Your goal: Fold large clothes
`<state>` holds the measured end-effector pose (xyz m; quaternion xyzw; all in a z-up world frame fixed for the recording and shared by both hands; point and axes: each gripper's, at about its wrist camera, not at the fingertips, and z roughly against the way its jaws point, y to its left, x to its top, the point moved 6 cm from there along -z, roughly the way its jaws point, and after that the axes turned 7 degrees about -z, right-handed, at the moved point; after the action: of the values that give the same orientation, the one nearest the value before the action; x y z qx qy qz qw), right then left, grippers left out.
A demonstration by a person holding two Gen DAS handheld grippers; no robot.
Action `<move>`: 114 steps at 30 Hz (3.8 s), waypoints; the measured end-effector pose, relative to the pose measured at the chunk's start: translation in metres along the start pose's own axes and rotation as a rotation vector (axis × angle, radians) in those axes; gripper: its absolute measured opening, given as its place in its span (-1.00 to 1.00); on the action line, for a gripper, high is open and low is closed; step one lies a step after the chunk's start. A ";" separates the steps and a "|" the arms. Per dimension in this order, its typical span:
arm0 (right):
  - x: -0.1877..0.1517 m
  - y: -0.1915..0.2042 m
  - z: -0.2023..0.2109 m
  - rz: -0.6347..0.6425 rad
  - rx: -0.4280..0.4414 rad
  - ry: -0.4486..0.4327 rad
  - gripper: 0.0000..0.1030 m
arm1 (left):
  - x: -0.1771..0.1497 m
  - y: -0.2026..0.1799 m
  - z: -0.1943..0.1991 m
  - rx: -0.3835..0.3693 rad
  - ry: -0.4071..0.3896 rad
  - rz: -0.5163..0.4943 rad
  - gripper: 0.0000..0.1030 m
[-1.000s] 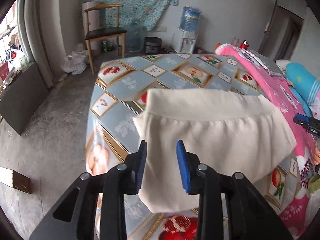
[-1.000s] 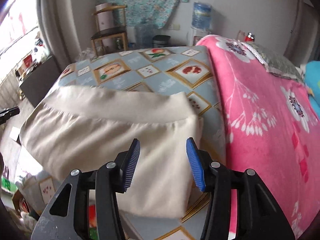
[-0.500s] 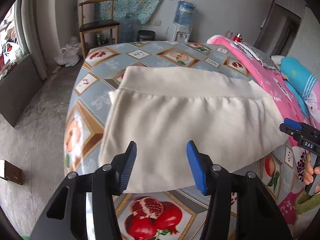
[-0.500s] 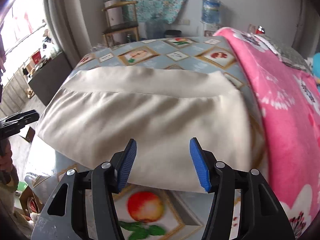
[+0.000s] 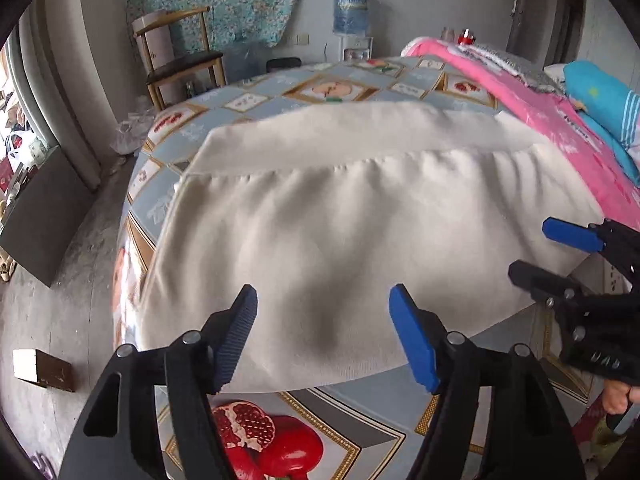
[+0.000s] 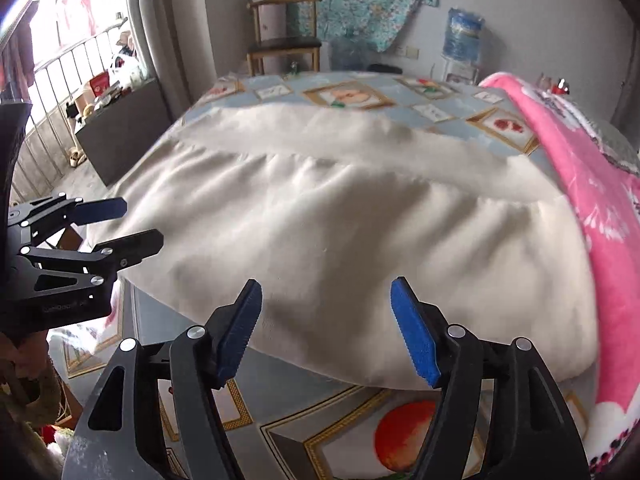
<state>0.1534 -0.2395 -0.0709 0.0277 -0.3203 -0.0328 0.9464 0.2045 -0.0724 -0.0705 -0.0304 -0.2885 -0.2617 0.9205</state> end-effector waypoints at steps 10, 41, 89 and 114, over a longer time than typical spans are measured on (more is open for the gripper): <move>0.016 -0.069 0.041 -0.136 -0.142 -0.112 0.37 | -0.003 0.019 0.009 -0.002 -0.037 0.101 0.51; -0.022 -0.079 0.153 -0.252 -0.207 -0.321 0.85 | -0.031 0.034 0.144 0.019 -0.313 0.312 0.89; -0.039 -0.038 0.115 -0.318 -0.221 -0.080 0.86 | -0.041 -0.033 0.100 0.159 0.037 0.209 0.90; -0.036 -0.038 0.112 -0.317 -0.232 -0.068 0.86 | -0.043 -0.032 0.090 0.113 0.072 0.216 0.90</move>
<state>0.0554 -0.2783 -0.0069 -0.0327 -0.3377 -0.2188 0.9149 0.1127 -0.0613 -0.0223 -0.0001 -0.2645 -0.1451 0.9534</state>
